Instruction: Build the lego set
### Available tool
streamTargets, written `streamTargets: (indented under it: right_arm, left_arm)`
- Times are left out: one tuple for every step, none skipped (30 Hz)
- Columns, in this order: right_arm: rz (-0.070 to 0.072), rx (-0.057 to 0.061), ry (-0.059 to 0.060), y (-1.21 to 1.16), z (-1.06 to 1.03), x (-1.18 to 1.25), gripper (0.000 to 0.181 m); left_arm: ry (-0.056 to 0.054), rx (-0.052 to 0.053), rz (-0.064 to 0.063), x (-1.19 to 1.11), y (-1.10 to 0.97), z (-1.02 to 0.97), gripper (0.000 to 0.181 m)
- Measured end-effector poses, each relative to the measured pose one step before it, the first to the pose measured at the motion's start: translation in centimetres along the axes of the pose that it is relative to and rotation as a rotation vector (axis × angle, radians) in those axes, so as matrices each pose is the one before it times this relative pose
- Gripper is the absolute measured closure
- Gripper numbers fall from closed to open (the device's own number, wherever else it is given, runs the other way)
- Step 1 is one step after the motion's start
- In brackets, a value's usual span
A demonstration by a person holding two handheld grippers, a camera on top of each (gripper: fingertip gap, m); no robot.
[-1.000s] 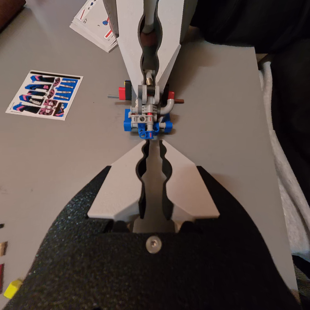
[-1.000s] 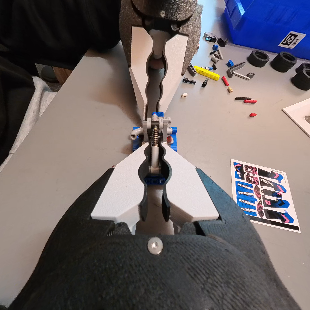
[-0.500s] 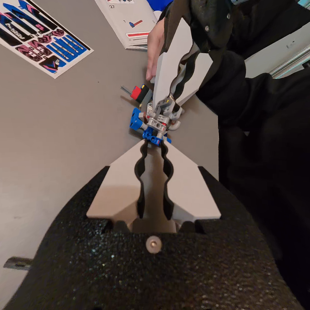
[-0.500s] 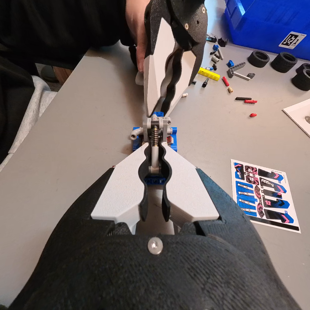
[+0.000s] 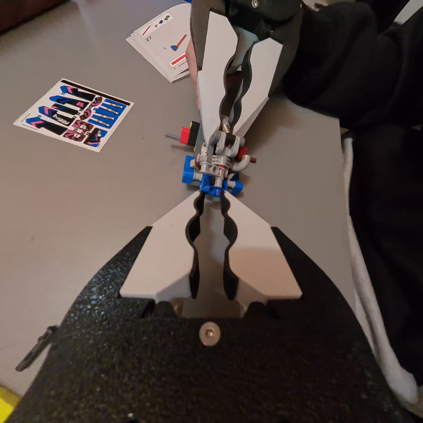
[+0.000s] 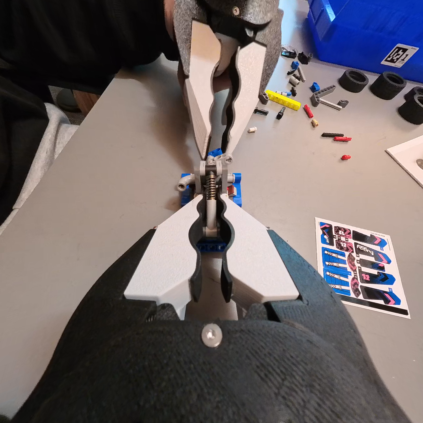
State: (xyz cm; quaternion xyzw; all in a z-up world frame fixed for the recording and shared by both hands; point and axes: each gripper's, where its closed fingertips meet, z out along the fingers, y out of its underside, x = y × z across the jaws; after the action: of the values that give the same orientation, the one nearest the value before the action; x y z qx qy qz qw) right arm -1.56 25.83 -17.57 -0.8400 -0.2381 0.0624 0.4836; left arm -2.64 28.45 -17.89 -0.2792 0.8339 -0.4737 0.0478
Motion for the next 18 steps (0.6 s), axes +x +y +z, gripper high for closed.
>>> streamTargets:
  right_arm:
    - [-0.0005, 0.0001, -0.0001, -0.001, 0.000, 0.002, 0.176]
    - [-0.0015, 0.0005, -0.0036, -0.006, -0.005, -0.067, 0.176]
    - [-0.0034, 0.0008, -0.0053, -0.013, -0.004, -0.100, 0.176]
    - [-0.0011, -0.0002, 0.0019, -0.005, 0.006, 0.017, 0.176]
    - [0.0014, -0.0003, 0.0023, 0.003, 0.002, 0.035, 0.175]
    - [0.0012, 0.0001, -0.0013, -0.003, 0.010, 0.001, 0.176]
    - [0.0007, 0.0000, -0.0002, -0.009, -0.001, 0.007, 0.176]
    - [0.0011, -0.0001, 0.0004, 0.001, 0.004, 0.012, 0.176]
    - [0.0011, 0.0001, -0.0011, 0.001, 0.002, 0.000, 0.176]
    - [0.0005, 0.0000, -0.0017, -0.006, -0.008, -0.017, 0.176]
    - [0.0015, -0.0002, 0.0021, 0.001, 0.008, 0.046, 0.176]
    - [0.0020, 0.0000, -0.0001, 0.001, 0.006, 0.020, 0.175]
    - [0.0013, -0.0002, 0.0006, 0.001, -0.013, 0.018, 0.175]
    - [0.0014, -0.0001, 0.0014, 0.004, 0.000, 0.032, 0.176]
    - [0.0017, -0.0003, 0.0018, 0.006, -0.001, 0.035, 0.176]
    - [0.0009, 0.0001, 0.0006, -0.010, 0.000, 0.018, 0.176]
    - [0.0014, -0.0004, 0.0023, 0.017, 0.003, 0.043, 0.176]
    - [0.0003, -0.0003, -0.0009, -0.001, 0.006, -0.010, 0.176]
  left_arm:
    - [0.0259, 0.0086, -0.0271, 0.167, -0.016, -0.025, 0.170]
    - [0.0319, 0.0036, -0.0254, 0.270, 0.003, -0.074, 0.170]
    - [0.0156, 0.0139, -0.0212, 0.051, -0.143, -0.129, 0.172]
    - [0.0092, 0.0190, -0.0178, 0.007, -0.227, -0.152, 0.174]
    - [0.0117, 0.0164, -0.0174, 0.070, -0.201, -0.094, 0.174]
    - [0.0111, 0.0088, -0.0125, 0.101, -0.115, -0.012, 0.172]
    - [-0.0023, 0.0074, -0.0061, -0.061, -0.147, 0.054, 0.172]
    - [-0.0030, 0.0069, 0.0074, 0.028, -0.178, 0.109, 0.174]
    - [0.0095, 0.0005, 0.0280, 0.323, -0.095, 0.140, 0.176]
    - [0.0013, -0.0049, 0.0406, 0.286, -0.007, 0.128, 0.178]
    - [-0.0006, -0.0123, 0.0426, 0.268, 0.110, 0.110, 0.181]
    - [-0.0102, -0.0209, 0.0347, 0.064, 0.243, 0.122, 0.181]
    - [-0.0167, -0.0147, 0.0270, -0.080, 0.145, 0.076, 0.181]
    - [-0.0127, 0.0007, 0.0198, -0.060, -0.099, 0.022, 0.181]
    - [-0.0106, 0.0003, 0.0169, -0.075, -0.079, -0.015, 0.181]
    - [-0.0120, -0.0002, 0.0191, -0.091, -0.067, -0.051, 0.181]
    - [-0.0107, 0.0031, 0.0218, -0.047, -0.137, -0.104, 0.180]
    - [-0.0212, 0.0067, 0.0249, -0.175, -0.220, -0.196, 0.169]
